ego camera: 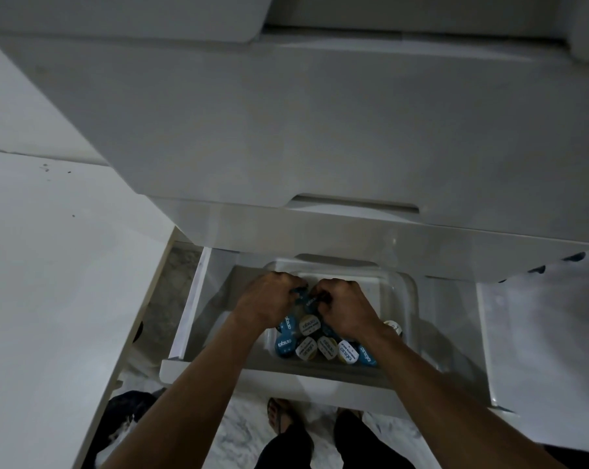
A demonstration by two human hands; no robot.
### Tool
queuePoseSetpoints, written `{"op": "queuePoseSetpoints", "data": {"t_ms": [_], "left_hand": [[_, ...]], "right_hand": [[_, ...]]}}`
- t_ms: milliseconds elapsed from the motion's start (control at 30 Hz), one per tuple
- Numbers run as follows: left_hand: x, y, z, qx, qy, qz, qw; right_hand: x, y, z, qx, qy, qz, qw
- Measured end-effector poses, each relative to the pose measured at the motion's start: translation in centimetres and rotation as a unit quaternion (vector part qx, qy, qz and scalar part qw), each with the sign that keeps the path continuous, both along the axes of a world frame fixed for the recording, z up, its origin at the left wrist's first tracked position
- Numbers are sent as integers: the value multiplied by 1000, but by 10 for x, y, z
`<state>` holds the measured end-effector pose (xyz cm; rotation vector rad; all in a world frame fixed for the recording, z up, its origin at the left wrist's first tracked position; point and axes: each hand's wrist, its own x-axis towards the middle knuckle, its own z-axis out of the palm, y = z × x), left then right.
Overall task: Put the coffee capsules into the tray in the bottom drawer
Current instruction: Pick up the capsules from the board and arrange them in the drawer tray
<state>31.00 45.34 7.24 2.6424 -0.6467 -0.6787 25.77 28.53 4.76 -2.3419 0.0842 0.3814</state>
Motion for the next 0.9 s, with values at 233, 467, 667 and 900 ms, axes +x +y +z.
{"op": "queuePoseSetpoints", "data": {"t_ms": [233,467,667,900], "left_hand": [[2,1,3,47,-23,-3,999],[0,8,2,36,-11,19,999],[-4,10,13,-22,-51,32,998],[-20,-9,33,-104,-48,48,992]], "right_hand": [[3,4,0,-4,1,-27,1000],[1,9,2,-4,-9,-46,999],[-10,0,20,38,-62,-126,989],[-36,-16,41,109,-81,-209,968]]}}
